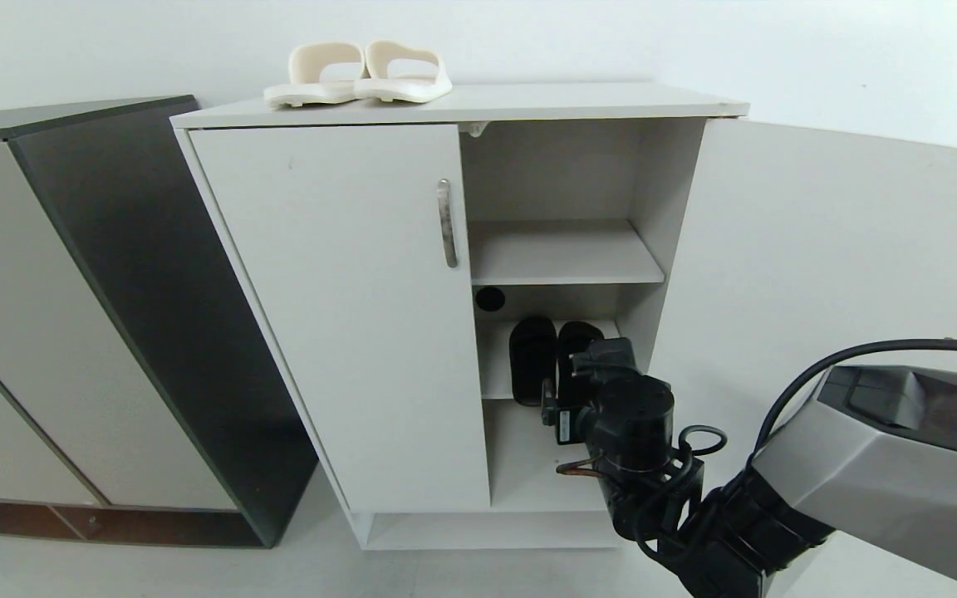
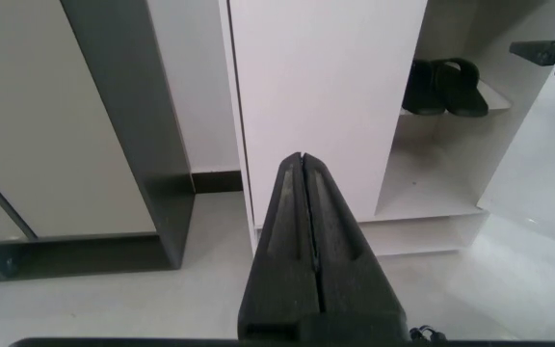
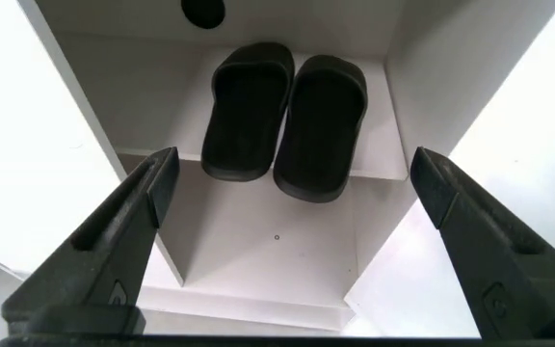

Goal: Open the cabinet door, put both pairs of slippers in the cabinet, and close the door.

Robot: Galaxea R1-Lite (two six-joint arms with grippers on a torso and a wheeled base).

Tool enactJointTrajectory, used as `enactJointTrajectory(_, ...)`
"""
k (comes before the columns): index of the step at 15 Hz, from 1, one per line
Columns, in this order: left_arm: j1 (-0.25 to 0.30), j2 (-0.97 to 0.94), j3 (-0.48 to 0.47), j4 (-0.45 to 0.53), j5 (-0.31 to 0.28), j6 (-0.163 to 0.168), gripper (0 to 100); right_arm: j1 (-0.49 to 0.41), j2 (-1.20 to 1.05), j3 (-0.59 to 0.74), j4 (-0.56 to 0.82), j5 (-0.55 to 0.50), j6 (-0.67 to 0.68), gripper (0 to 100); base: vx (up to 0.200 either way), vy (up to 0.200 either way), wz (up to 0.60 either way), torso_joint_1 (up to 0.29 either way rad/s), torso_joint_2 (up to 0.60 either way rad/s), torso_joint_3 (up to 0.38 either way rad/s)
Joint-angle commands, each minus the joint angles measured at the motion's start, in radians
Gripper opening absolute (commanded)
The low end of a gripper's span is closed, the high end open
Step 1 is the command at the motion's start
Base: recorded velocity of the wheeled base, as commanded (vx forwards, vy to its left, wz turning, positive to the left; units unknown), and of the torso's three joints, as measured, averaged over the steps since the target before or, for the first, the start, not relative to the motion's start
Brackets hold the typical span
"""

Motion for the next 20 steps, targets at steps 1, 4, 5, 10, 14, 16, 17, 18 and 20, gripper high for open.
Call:
enactJointTrajectory(1,0.000,0.000,0.000,0.000,0.000,-0.001,0,-0.003,0.009,0.000,-0.001,-0.001,0.000,100,0.000,0.200,0.00,-0.002,0.00,0.002)
enactJointTrajectory(4,0.001,0.000,0.000,0.000,0.000,-0.001,0,-0.003,0.009,0.005,-0.001,0.001,0.000,100,0.000,0.200,0.00,0.007,0.00,0.006)
enactJointTrajectory(5,0.001,0.002,0.000,0.000,0.000,-0.001,0,-0.003,-0.001,0.012,-0.013,0.013,0.003,100,0.000,0.200,0.00,0.017,0.00,0.002)
enactJointTrajectory(10,0.000,0.002,0.000,0.000,0.000,-0.001,0,0.026,-0.121,0.163,-0.059,0.220,0.001,100,0.000,0.200,0.00,0.001,0.00,0.005)
enactJointTrajectory(14,0.001,0.000,0.000,0.000,0.000,-0.001,0,0.038,-0.141,0.187,-0.054,0.237,0.001,100,0.000,0.200,0.00,0.004,0.00,0.004)
enactJointTrajectory(16,0.000,0.002,0.000,0.000,0.000,-0.001,0,0.038,-0.143,0.189,-0.057,0.238,0.000,100,0.000,0.200,0.00,0.002,0.00,0.002)
enactJointTrajectory(17,0.000,0.002,0.000,0.000,0.000,-0.001,0,0.036,-0.141,0.189,-0.057,0.238,0.000,100,0.000,0.200,0.00,-0.002,0.00,0.002)
enactJointTrajectory(18,0.000,0.000,0.000,0.000,0.000,-0.001,0,0.035,-0.141,0.190,-0.059,0.238,-0.002,100,0.000,0.000,0.00,0.000,0.00,0.000)
enactJointTrajectory(20,0.000,0.000,0.000,0.000,0.000,-0.001,0,0.035,-0.141,0.192,-0.062,0.238,-0.002,100,0.000,0.000,0.00,0.000,0.00,0.000)
